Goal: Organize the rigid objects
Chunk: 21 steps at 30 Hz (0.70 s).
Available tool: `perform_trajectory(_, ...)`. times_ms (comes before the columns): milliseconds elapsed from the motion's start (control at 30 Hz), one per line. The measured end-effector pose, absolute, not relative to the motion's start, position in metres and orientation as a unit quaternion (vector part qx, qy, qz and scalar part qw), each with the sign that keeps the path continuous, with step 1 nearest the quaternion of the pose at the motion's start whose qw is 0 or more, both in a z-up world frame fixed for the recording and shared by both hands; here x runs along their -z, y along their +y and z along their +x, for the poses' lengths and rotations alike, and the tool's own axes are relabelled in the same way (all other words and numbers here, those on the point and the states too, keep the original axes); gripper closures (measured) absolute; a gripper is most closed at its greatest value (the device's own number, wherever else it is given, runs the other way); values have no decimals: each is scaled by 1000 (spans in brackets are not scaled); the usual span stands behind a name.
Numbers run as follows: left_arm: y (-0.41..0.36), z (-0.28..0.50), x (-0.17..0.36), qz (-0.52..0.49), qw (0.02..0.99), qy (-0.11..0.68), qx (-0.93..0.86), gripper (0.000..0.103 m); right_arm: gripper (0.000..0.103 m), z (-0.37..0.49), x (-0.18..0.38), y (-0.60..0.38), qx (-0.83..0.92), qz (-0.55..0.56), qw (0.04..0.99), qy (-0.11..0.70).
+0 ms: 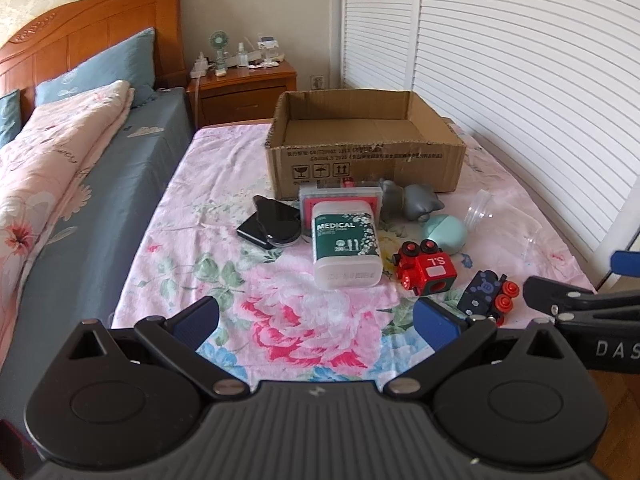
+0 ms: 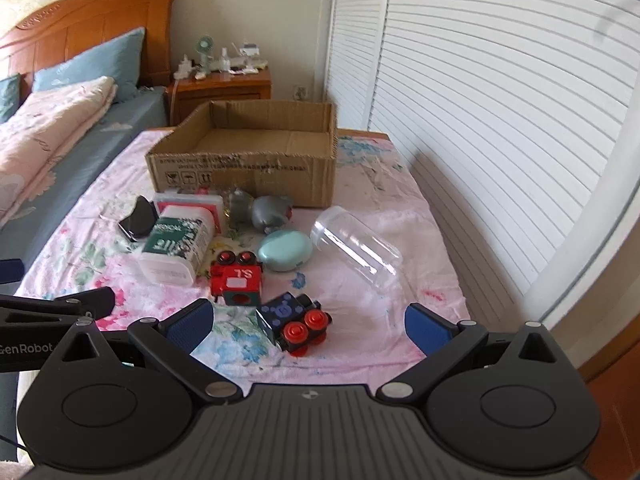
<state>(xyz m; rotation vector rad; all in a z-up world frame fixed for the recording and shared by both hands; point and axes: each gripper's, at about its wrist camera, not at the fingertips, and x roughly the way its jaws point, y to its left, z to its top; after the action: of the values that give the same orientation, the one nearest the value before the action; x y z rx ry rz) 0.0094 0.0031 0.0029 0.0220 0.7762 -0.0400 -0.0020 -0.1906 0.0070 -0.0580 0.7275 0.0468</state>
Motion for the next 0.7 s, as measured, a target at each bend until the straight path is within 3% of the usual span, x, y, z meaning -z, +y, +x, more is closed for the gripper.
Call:
perform_trajectory(367,10,27,4,39,924,377,54,1,0,8,1,-195,-95,-56,940,324)
perform_trajectory(700,22,53,31,53,913,397,77,1,0,37,47,-201,-132,-65,914,377)
